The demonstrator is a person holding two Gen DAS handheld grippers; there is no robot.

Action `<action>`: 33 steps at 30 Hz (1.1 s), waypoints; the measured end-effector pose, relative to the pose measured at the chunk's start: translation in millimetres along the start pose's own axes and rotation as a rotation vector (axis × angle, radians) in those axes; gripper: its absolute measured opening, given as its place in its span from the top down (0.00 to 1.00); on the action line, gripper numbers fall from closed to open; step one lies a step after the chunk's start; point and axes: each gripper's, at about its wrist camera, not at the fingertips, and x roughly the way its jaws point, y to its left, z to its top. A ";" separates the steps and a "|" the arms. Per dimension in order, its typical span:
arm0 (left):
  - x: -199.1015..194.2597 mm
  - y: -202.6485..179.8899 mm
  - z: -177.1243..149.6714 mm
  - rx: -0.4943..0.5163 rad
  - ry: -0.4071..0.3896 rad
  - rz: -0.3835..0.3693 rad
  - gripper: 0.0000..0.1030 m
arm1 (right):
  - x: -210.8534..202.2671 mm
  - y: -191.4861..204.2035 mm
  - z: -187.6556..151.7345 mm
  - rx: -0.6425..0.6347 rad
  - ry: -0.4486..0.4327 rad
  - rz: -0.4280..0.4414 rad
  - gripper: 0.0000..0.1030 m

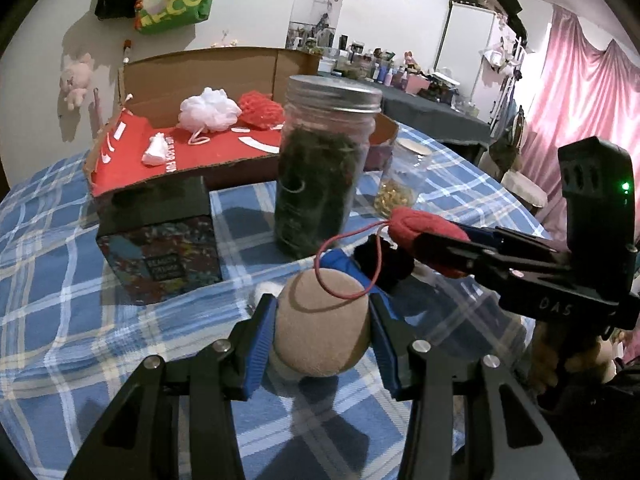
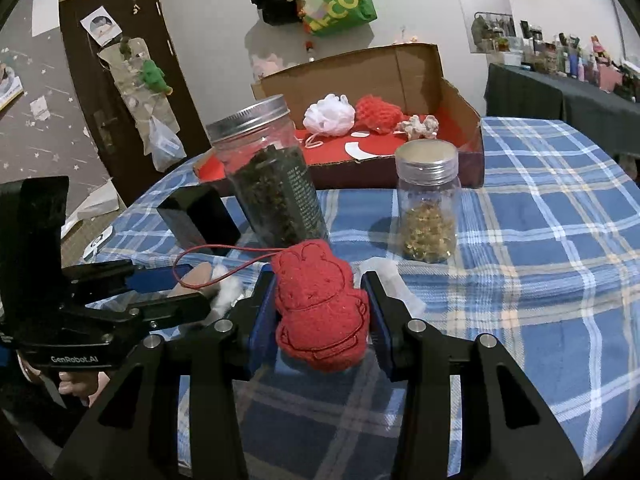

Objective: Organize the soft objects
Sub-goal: 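Lift both held items and carry them over the cardboard box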

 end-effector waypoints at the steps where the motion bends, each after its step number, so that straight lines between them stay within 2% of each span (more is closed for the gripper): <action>1: 0.5 0.1 -0.2 -0.001 0.001 0.003 0.53 | -0.2 -1.2 -0.4 0.003 0.000 0.003 0.60; 8: -0.9 4.4 -1.3 -0.018 0.000 0.002 0.53 | -2.3 -7.2 -3.1 0.024 0.002 0.004 0.60; 16: -11.8 33.9 -1.0 -0.093 0.007 0.020 0.53 | -11.6 -24.1 -1.2 0.068 -0.001 0.009 0.60; 25: -29.2 85.5 -4.0 -0.173 0.042 0.089 0.54 | -22.8 -66.8 3.3 0.162 0.035 0.002 0.60; 33: -32.0 125.8 -1.2 -0.188 0.067 0.155 0.54 | -25.5 -111.0 19.5 0.248 0.070 -0.007 0.60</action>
